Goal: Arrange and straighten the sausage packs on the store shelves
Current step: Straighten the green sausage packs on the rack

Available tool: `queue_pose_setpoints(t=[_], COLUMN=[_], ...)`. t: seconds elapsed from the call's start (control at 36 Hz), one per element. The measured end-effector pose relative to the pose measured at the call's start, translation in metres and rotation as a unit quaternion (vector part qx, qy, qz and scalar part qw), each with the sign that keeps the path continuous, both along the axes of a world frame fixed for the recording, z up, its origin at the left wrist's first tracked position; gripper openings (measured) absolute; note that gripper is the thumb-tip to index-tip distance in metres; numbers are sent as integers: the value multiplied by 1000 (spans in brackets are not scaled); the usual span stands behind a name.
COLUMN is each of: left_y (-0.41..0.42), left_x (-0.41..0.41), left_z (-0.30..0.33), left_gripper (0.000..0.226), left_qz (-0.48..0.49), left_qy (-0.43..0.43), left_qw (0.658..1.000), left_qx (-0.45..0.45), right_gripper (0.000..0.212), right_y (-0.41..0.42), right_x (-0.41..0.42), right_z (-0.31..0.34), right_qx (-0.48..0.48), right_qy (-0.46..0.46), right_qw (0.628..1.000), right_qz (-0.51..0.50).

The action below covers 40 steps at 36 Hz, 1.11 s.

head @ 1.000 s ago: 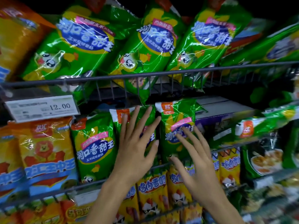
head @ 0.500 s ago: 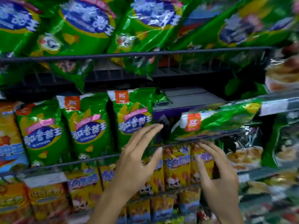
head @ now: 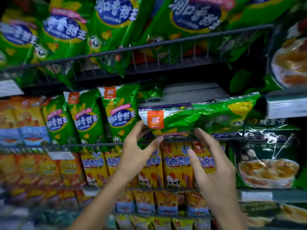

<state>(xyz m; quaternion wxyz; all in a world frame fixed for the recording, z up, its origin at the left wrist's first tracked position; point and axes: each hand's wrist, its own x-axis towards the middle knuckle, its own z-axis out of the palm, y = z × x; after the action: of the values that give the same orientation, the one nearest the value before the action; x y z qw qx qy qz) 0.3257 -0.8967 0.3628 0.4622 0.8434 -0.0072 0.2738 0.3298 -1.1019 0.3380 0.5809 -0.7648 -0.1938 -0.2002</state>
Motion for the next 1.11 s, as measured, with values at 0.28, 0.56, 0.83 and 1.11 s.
queue_pose_setpoints(t=[0.28,0.56,0.83,1.11], left_y=[4,10,16,30], left_x=[0,8,8,5], left_z=[0,-5,-13,16], left_gripper=[44,66,76,79], left_qz=[-1,35,-77,-60], left_qy=[-29,-154,-85,-112], left_qw=[999,987,993,989], left_qx=[-18,-5,25,74], right_gripper=[66,67,61,52], right_y=[31,55,66,79], right_x=[26,40,41,52], right_z=[23,28,40,53], right_qx=[-169,-157,-159,-124], right_qy=[64,24,3,-37], right_qw=[983,986,982,990], right_qz=[-11,-58,-98,-60])
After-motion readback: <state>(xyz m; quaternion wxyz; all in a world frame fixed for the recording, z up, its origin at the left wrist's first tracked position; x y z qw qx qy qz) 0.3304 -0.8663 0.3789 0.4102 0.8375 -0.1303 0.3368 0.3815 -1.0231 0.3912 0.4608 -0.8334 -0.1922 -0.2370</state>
